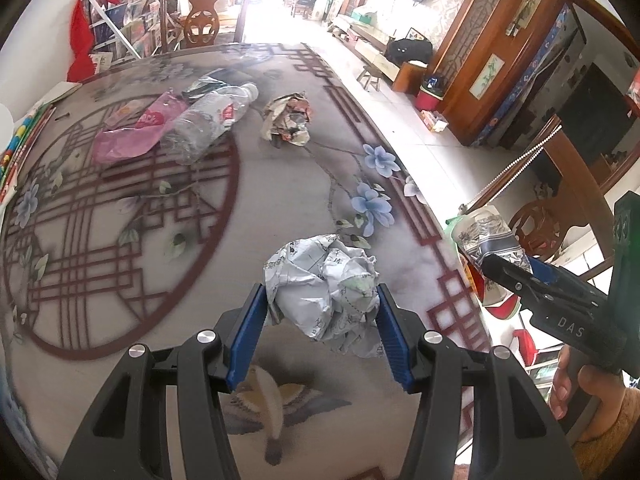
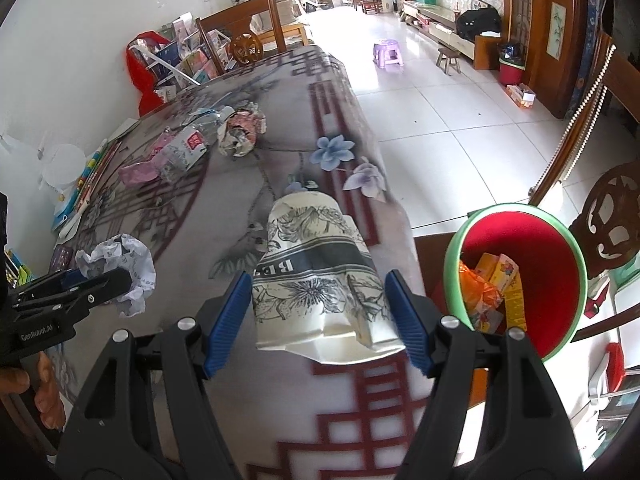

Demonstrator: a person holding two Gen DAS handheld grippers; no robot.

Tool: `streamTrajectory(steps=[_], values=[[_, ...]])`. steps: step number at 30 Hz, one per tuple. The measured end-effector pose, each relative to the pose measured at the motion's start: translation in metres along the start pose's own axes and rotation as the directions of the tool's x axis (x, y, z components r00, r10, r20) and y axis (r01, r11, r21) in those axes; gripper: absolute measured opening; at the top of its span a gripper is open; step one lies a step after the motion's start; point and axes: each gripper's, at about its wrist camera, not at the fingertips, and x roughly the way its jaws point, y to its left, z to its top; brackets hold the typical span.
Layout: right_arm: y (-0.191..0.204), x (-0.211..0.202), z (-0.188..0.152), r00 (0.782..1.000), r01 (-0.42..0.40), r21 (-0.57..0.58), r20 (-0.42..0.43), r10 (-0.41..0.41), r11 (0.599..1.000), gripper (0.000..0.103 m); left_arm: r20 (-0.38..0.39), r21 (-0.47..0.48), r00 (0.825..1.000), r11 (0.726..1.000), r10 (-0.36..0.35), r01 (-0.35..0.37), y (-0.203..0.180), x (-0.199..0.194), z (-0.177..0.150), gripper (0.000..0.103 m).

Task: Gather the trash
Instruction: 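Open both tools over the red bin to drop the foil and cup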

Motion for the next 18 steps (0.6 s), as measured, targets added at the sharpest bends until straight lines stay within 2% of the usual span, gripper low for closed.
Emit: streamTrajectory(steps=[11, 18], values=[[-0.033, -0.006, 0.000, 1.000, 0.010, 0.040, 0.010, -0.010, 0.999, 0.067, -0.002, 0.023, 1.000, 1.000, 0.006, -0.006, -0.026, 0.006, 0.004, 0.052], [-0.062, -0.015, 0.001, 0.999, 0.040, 0.087, 0.030, -0.043, 0.995, 0.067, 0.019, 0.068, 0.999, 0.997, -0.031, 0.030, -0.062, 0.011, 0.019, 0.052]])
